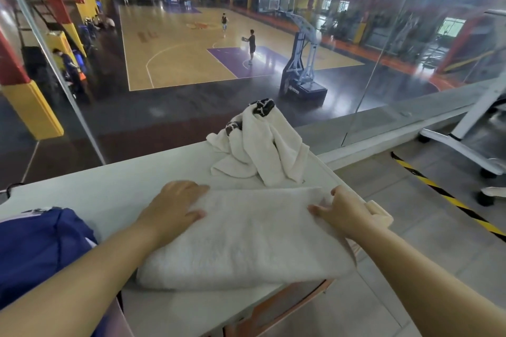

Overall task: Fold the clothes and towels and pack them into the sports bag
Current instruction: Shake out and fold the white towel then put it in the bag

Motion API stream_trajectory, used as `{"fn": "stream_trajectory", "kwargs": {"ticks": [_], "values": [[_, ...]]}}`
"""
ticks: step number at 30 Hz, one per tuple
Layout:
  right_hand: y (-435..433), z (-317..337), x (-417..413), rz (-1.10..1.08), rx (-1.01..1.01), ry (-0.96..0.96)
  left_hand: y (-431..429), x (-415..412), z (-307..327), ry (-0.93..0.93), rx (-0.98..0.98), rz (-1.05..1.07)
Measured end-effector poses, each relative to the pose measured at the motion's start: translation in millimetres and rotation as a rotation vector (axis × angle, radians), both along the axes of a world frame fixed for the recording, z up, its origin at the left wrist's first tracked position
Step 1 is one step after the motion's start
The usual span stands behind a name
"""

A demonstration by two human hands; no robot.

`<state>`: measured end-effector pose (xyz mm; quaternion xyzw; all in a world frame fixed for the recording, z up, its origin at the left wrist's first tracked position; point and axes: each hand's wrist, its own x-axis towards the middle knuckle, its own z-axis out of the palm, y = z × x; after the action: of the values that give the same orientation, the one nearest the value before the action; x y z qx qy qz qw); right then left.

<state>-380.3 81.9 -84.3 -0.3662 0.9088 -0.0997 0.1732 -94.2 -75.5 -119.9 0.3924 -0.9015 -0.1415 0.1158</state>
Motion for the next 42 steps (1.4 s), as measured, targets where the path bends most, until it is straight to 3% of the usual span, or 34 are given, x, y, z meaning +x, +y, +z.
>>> {"fn": "stream_trajectory", "kwargs": {"ticks": [5, 11, 13, 16, 18, 23, 26, 32, 39, 42], "values": [[13, 21, 20, 0.088, 0.200, 0.041, 13, -3, 11, -0.276, 0.050, 0.027], [10, 16, 18, 0.135, 0.115, -0.014, 22, -8, 29, -0.449, 0.111, 0.039], [4, 15, 15, 0.150, -0.040, -0.046, 24, -17, 35, -0.353, 0.145, 0.034], [0, 21, 11, 0.244, -0.310, -0.142, 24, -42, 50, -0.024, 0.271, -0.026], [0, 31, 11, 0.368, -0.381, -0.158, 24, -62, 64, 0.135, 0.334, -0.091], [1, 52, 14, 0.567, -0.439, -0.169, 19, -100, 89, 0.204, 0.568, -0.246], [1, 59, 11, 0.528, -0.438, -0.162, 15, -109, 90, 0.254, 0.580, -0.247], [6, 56, -16, 0.377, -0.187, -0.244, 11, -93, 90, 0.523, 0.613, -0.075], [-48, 65, -3, 0.137, -0.698, -0.501, 1, -65, 112, 0.720, 0.645, 0.103], [-87, 73, 13, 0.146, -0.820, -0.580, -16, -42, 118, 0.755, 0.594, 0.208]]}}
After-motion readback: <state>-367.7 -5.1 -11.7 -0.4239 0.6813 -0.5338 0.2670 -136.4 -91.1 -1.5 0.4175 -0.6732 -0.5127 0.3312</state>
